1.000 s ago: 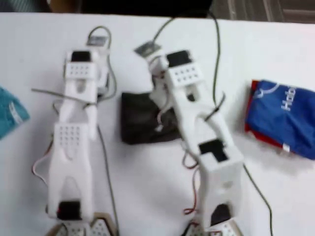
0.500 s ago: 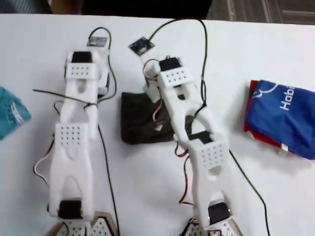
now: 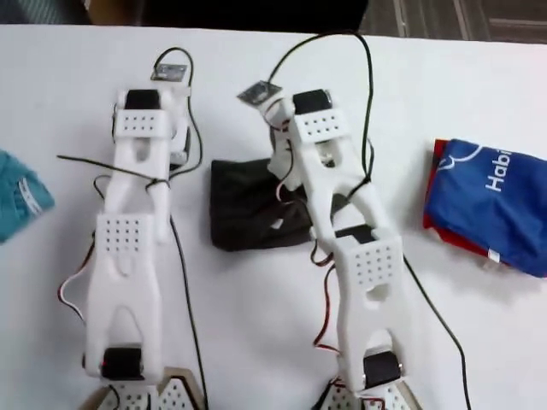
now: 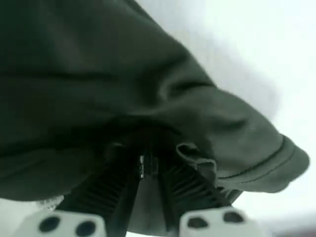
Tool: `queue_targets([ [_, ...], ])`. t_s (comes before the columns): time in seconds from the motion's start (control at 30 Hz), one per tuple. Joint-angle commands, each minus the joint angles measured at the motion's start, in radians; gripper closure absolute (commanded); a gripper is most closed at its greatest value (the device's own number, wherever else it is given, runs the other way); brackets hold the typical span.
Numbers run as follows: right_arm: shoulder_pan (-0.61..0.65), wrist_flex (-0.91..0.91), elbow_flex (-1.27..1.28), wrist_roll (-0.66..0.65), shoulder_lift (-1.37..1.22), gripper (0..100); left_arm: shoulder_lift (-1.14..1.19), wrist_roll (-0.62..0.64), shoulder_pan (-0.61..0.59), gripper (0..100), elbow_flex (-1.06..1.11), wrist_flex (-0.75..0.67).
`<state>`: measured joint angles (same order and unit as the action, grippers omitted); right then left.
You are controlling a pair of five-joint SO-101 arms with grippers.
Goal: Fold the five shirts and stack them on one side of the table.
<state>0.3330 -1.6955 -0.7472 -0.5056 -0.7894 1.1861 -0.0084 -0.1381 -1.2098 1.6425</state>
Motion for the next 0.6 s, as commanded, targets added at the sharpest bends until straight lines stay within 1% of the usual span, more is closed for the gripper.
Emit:
queue_targets([
  [0.0, -0.033, -0.016, 0.043, -0.012, 0.054, 97.8, 0.000, 0.006, -0.035, 97, -0.002, -0.035],
  [0.1, -0.047, -0.016, 0.129, -0.012, 0.122, 97.8, 0.000, 0.006, -0.035, 97, -0.002, -0.035],
  [0.3, -0.061, -0.016, 0.414, -0.012, 0.303, 97.8, 0.000, 0.006, -0.035, 97, -0.002, -0.035],
  [0.47, -0.059, -0.016, 0.638, -0.078, 0.475, 97.8, 0.000, 0.006, -0.035, 97, -0.002, -0.035],
  [0.57, -0.061, -0.016, 0.709, -0.098, 0.590, 97.8, 0.000, 0.006, -0.035, 97, -0.002, -0.035],
])
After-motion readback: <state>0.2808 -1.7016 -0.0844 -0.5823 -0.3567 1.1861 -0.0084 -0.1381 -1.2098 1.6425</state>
